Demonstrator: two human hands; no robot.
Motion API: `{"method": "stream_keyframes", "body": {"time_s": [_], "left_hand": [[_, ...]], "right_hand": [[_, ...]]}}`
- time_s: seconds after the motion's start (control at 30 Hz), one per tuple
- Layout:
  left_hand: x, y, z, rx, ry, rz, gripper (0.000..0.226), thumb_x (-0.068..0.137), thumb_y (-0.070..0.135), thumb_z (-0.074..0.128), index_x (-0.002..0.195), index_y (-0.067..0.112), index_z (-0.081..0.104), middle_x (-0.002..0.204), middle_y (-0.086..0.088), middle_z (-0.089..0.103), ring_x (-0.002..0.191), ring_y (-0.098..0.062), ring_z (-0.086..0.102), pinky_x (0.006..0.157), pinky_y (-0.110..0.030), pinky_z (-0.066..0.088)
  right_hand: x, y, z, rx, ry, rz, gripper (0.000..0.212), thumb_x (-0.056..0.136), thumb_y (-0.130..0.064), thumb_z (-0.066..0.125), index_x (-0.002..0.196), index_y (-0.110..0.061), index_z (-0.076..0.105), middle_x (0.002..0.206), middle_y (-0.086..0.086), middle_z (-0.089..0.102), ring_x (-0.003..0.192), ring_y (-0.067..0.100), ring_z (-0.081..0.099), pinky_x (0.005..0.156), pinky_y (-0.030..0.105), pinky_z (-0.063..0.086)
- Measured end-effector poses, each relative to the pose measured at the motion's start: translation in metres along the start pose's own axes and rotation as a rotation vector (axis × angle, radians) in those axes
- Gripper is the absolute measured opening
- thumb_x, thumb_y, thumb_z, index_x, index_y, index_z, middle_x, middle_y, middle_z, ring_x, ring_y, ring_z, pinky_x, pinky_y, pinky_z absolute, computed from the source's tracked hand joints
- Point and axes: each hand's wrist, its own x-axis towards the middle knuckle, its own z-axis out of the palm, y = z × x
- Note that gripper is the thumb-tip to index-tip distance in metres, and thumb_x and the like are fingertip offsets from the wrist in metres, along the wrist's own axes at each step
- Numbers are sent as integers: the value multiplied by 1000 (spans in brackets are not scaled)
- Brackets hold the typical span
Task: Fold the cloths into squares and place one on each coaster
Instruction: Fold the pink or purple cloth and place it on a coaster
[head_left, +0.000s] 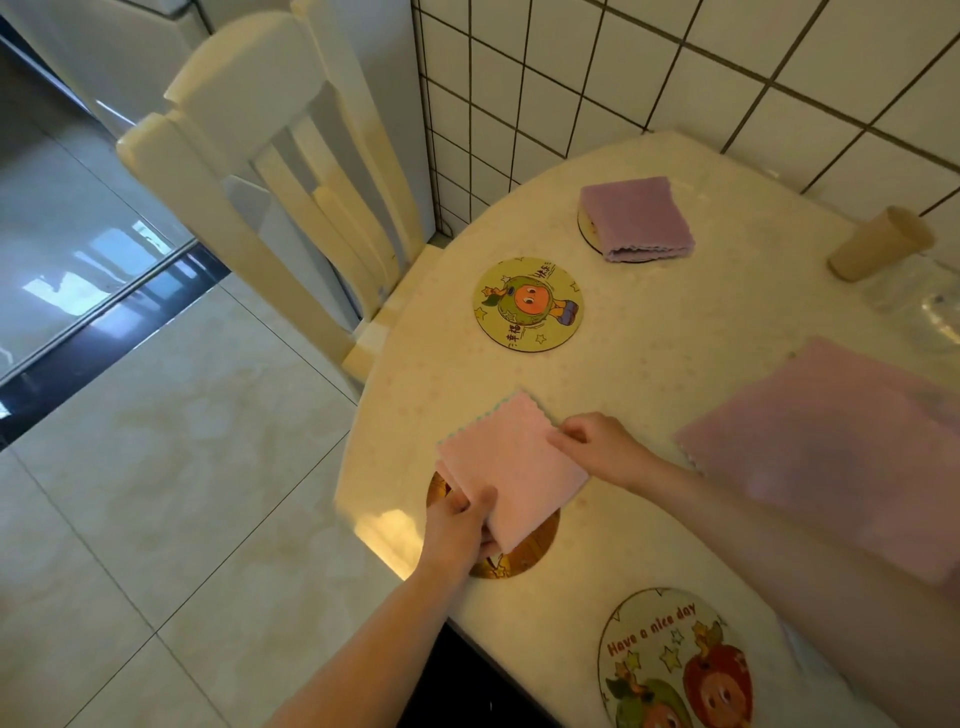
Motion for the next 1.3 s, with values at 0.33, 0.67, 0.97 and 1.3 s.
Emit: {"method": "stream_keyframes", "body": {"time_s": [0.33, 0.67, 0.97, 1.3], "left_hand": [[-6, -13, 4, 49, 192, -14, 21, 85, 17, 70, 77, 0, 61, 79, -16, 70, 69, -29, 71, 64, -40, 61], [-15, -13, 3, 547, 341, 199, 19, 78, 27, 74, 68, 13, 68, 63, -1, 70, 62, -15, 67, 67, -34, 58], [-16, -8, 20, 507, 278, 31, 23, 71, 21, 77, 71, 6, 60, 71, -3, 60, 64, -13, 56, 55, -23, 48], [-14, 19, -9, 393, 19, 123, 22, 76, 18, 72, 96, 9, 66, 91, -12, 71, 85, -23, 69, 79, -40, 56]], "right_hand": [[2, 0, 7, -248, 87, 9, 40, 89, -46, 53, 72, -10, 55, 59, -1, 50, 55, 15, 46, 52, 31, 32], [32, -41, -3, -263, 33, -132, 49, 87, -15, 55, 133, -15, 41, 130, 5, 45, 118, 22, 45, 99, 35, 40], [58, -59, 0, -491, -252, -117, 42, 86, -9, 45, 127, -19, 41, 126, 8, 43, 118, 28, 33, 89, 34, 35], [57, -68, -29, -97, -295, -74, 19, 82, -27, 64, 95, -16, 55, 94, 2, 53, 89, 19, 53, 68, 28, 42]]}}
